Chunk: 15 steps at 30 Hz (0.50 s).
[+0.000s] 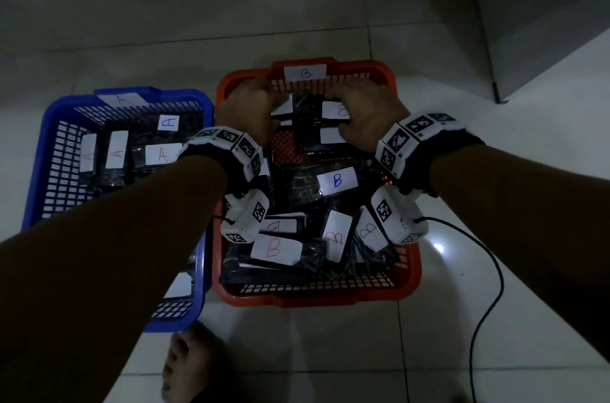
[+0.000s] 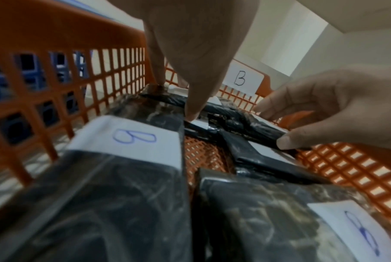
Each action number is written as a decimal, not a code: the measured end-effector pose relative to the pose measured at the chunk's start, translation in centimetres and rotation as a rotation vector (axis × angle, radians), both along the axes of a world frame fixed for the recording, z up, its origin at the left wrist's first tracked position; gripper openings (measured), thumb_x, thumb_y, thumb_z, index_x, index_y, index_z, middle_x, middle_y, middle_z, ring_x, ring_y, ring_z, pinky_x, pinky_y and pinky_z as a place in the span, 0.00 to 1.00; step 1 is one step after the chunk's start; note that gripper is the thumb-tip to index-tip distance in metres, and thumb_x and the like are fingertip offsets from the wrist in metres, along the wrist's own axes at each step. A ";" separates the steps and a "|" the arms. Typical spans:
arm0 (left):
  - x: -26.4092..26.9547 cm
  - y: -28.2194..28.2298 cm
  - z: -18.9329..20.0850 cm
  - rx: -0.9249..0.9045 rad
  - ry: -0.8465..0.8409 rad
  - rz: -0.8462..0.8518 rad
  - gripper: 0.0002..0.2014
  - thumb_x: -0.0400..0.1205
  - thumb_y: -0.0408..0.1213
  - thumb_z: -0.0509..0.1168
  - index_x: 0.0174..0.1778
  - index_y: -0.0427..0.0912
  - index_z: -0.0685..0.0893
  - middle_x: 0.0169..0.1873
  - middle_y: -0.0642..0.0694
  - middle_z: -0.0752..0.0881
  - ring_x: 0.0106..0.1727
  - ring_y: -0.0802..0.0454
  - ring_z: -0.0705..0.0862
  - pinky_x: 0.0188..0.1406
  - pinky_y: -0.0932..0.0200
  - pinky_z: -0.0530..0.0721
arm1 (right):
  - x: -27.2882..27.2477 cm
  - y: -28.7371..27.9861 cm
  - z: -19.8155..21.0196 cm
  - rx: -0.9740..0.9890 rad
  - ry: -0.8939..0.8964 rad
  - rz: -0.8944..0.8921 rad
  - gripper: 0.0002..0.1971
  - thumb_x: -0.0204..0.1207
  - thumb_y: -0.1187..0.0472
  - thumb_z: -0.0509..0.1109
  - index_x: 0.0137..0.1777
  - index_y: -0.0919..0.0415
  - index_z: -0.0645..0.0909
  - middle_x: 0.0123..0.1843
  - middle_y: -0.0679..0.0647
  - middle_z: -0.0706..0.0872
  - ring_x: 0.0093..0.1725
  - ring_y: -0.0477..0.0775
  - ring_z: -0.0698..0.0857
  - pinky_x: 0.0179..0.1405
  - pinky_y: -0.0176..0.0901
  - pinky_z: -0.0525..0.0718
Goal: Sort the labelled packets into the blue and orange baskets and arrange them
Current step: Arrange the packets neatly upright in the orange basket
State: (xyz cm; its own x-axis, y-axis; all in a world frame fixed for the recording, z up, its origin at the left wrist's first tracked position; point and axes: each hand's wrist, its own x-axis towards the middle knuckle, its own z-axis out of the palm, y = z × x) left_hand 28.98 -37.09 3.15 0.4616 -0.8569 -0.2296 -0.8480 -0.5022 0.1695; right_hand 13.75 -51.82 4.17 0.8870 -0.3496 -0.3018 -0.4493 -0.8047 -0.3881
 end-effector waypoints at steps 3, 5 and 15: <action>-0.1 0.1 0.0 -0.003 0.016 0.006 0.24 0.77 0.33 0.68 0.72 0.43 0.78 0.63 0.36 0.79 0.65 0.36 0.76 0.56 0.48 0.79 | -0.3 0.2 0.1 -0.010 0.019 0.027 0.31 0.71 0.56 0.73 0.75 0.50 0.70 0.71 0.52 0.74 0.70 0.55 0.74 0.69 0.53 0.68; -0.1 0.2 0.2 -0.012 0.033 0.010 0.26 0.77 0.32 0.68 0.72 0.42 0.77 0.63 0.36 0.78 0.65 0.36 0.76 0.57 0.48 0.78 | -0.7 0.4 0.1 0.020 0.001 0.066 0.29 0.69 0.55 0.74 0.72 0.51 0.73 0.67 0.51 0.77 0.66 0.53 0.77 0.65 0.49 0.74; -0.7 0.8 0.4 -0.016 0.014 0.062 0.25 0.77 0.33 0.67 0.72 0.42 0.76 0.68 0.40 0.77 0.69 0.38 0.75 0.59 0.46 0.79 | -1.2 0.8 -1.0 0.056 -0.050 0.167 0.22 0.71 0.59 0.76 0.66 0.54 0.83 0.64 0.52 0.83 0.62 0.53 0.81 0.62 0.47 0.81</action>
State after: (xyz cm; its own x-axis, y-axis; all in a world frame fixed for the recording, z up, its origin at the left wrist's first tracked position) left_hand 28.29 -36.30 3.56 0.5105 -0.8306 -0.2224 -0.8130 -0.5505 0.1897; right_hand 12.56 -51.02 3.13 0.9457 -0.1802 -0.2706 -0.2903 -0.8428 -0.4532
